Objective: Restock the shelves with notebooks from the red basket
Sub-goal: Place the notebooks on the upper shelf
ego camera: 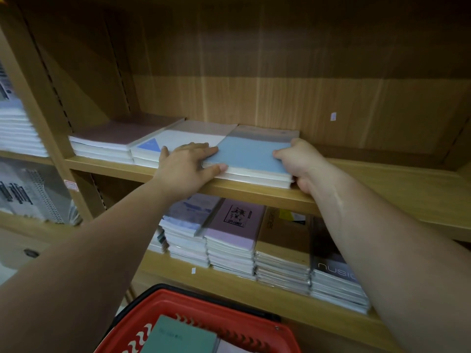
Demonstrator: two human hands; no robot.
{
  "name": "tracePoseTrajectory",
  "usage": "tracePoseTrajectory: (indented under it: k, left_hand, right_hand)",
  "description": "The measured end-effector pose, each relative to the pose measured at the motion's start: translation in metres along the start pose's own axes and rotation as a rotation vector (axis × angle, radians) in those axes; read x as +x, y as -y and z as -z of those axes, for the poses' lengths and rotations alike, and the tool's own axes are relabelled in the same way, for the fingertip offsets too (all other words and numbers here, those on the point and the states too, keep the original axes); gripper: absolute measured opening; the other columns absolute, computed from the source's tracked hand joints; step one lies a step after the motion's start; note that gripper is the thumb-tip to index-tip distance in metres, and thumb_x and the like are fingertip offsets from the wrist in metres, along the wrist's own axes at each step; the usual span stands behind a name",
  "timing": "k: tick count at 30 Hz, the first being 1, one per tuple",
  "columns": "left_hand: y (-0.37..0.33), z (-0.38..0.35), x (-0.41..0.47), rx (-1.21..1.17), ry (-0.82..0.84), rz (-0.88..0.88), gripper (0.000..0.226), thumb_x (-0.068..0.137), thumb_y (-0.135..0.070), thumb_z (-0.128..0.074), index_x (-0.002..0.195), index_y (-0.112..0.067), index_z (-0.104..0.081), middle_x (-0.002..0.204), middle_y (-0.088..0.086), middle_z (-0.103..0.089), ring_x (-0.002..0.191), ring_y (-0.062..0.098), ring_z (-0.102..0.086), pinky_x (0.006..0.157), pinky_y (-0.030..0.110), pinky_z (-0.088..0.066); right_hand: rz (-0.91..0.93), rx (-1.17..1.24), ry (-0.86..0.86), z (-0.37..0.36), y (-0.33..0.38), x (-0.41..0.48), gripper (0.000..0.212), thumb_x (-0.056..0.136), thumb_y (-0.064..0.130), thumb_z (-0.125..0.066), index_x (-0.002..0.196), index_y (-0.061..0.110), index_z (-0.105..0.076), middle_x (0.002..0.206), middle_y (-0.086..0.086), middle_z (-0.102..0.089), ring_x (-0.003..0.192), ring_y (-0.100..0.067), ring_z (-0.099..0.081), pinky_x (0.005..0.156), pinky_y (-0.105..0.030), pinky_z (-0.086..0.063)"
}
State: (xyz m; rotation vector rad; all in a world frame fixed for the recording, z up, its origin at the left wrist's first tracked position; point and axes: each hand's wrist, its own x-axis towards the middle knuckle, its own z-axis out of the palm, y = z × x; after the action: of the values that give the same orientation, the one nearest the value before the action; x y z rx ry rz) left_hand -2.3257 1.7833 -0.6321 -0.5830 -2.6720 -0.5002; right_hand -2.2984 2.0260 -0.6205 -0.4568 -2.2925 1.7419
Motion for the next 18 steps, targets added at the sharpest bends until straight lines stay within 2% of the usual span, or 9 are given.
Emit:
tracePoseTrajectory:
  k: [3, 6, 8, 10, 11, 13, 15, 16, 18]
  left_hand:
    - [-0.003, -0.001, 0.001, -0.009, -0.010, 0.021, 0.060, 0.092, -0.068, -0.049, 0.145, -0.040, -0.051, 0.157, -0.011, -0.043, 0.145, 0.017, -0.034, 0.121, 0.063, -0.008]
    - [-0.009, -0.001, -0.005, -0.014, -0.030, 0.060, 0.060, 0.093, -0.067, -0.051, 0.147, -0.040, -0.049, 0.159, -0.006, -0.041, 0.149, 0.019, -0.029, 0.122, 0.062, -0.008]
    - [-0.010, -0.004, -0.021, -0.027, -0.128, 0.066, 0.063, 0.094, -0.064, -0.052, 0.150, -0.037, -0.045, 0.161, 0.000, -0.037, 0.152, 0.023, -0.025, 0.123, 0.059, -0.011]
    - [-0.003, -0.012, -0.053, -0.069, -0.269, 0.041, 0.061, 0.096, -0.057, -0.055, 0.150, -0.030, -0.047, 0.159, 0.007, -0.040, 0.148, 0.029, -0.029, 0.122, 0.052, -0.019]
    - [0.001, -0.019, -0.075, -0.110, -0.336, 0.022, 0.059, 0.096, -0.053, -0.058, 0.148, -0.025, -0.051, 0.154, 0.009, -0.045, 0.144, 0.031, -0.034, 0.119, 0.049, -0.025]
    - [0.014, -0.044, -0.125, -0.177, -0.406, -0.001, 0.055, 0.095, -0.045, -0.061, 0.141, -0.016, -0.057, 0.141, 0.012, -0.053, 0.131, 0.032, -0.045, 0.110, 0.047, -0.037]
    - [0.029, -0.082, -0.176, -0.204, -0.317, 0.048, 0.054, 0.091, -0.043, -0.062, 0.137, -0.014, -0.059, 0.131, 0.012, -0.057, 0.120, 0.033, -0.051, 0.101, 0.045, -0.044]
    - [0.036, -0.103, -0.201, -0.224, -0.221, 0.091, 0.056, 0.089, -0.045, -0.061, 0.136, -0.015, -0.060, 0.129, 0.012, -0.058, 0.118, 0.033, -0.054, 0.099, 0.044, -0.046]
    - [0.045, -0.144, -0.247, -0.250, 0.001, 0.177, 0.062, 0.084, -0.048, -0.059, 0.136, -0.016, -0.060, 0.127, 0.012, -0.060, 0.115, 0.033, -0.057, 0.099, 0.042, -0.047]
  right_hand:
    - [0.019, -0.031, -0.029, 0.000, -0.002, 0.003, 0.048, 0.090, 0.012, -0.061, 0.136, 0.008, -0.051, 0.116, -0.015, -0.066, 0.098, -0.031, -0.069, 0.089, -0.052, -0.059]
    - [0.079, -0.009, -0.086, -0.001, -0.001, -0.004, 0.062, 0.094, 0.019, -0.061, 0.152, 0.014, -0.039, 0.132, -0.011, -0.060, 0.110, -0.028, -0.064, 0.090, -0.045, -0.059]
    - [0.218, -0.046, -0.202, -0.001, -0.002, -0.021, 0.062, 0.098, 0.029, -0.060, 0.155, 0.019, -0.037, 0.151, -0.007, -0.046, 0.133, -0.026, -0.050, 0.097, -0.039, -0.054]
    - [0.425, -0.105, -0.301, -0.003, -0.007, -0.057, 0.055, 0.099, 0.032, -0.059, 0.151, 0.022, -0.044, 0.161, -0.001, -0.034, 0.149, -0.019, -0.030, 0.118, -0.036, -0.033]
    - [0.524, -0.110, -0.313, -0.005, -0.016, -0.082, 0.051, 0.100, 0.031, -0.059, 0.149, 0.023, -0.047, 0.161, 0.002, -0.033, 0.150, -0.013, -0.025, 0.122, -0.029, -0.024]
    - [0.699, -0.085, -0.295, -0.013, -0.048, -0.129, 0.045, 0.099, 0.026, -0.059, 0.144, 0.020, -0.053, 0.157, 0.006, -0.036, 0.148, -0.005, -0.027, 0.121, -0.022, -0.023]
    - [0.781, -0.102, -0.253, -0.030, -0.098, -0.163, 0.043, 0.097, 0.022, -0.060, 0.140, 0.015, -0.057, 0.154, 0.003, -0.040, 0.148, -0.012, -0.032, 0.121, -0.034, -0.030]
    - [0.767, -0.144, -0.209, -0.040, -0.126, -0.175, 0.044, 0.097, 0.022, -0.060, 0.140, 0.015, -0.057, 0.154, 0.002, -0.041, 0.149, -0.015, -0.032, 0.121, -0.034, -0.029]
    - [0.636, -0.246, -0.064, -0.062, -0.181, -0.192, 0.047, 0.096, 0.027, -0.060, 0.142, 0.019, -0.054, 0.157, 0.004, -0.039, 0.151, -0.011, -0.027, 0.121, -0.024, -0.023]
